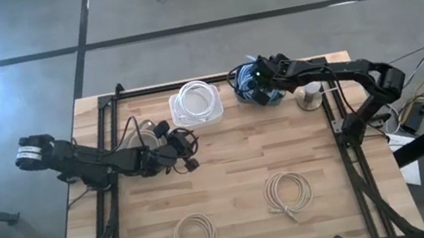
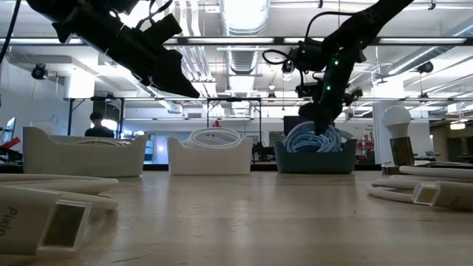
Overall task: Pick & Place USB Port
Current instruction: Put the blue charger cable into the blue bin
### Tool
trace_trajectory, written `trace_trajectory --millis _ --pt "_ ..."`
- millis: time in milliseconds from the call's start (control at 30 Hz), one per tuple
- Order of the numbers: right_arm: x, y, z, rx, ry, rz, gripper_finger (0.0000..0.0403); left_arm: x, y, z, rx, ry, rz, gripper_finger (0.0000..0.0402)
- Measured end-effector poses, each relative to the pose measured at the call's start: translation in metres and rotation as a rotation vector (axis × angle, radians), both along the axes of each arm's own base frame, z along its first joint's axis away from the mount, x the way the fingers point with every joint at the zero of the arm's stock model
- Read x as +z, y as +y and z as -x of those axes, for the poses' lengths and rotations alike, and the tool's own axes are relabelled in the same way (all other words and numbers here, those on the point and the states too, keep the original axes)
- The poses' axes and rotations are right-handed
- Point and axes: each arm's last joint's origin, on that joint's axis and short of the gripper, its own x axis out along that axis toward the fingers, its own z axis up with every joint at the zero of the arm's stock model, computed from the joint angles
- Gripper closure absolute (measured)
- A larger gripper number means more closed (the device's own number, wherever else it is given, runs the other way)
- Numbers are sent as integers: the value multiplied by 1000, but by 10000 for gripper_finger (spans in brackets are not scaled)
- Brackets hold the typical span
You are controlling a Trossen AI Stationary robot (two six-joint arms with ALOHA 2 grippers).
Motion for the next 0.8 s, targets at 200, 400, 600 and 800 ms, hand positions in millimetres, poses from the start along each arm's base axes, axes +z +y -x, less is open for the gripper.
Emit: trace_trajectory --millis 200,400,600,800 --pt "0 0 1 -15 24 21 339 0 0 0 0 0 0 257" --pt "0 0 2 -4 40 24 297 0 0 0 -3 -2 5 257" --pt "0 0 1 -5 39 27 256 0 0 0 -5 -4 9 257" --pt "0 0 1 -4 38 27 230 0 0 0 -6 -4 10 257"
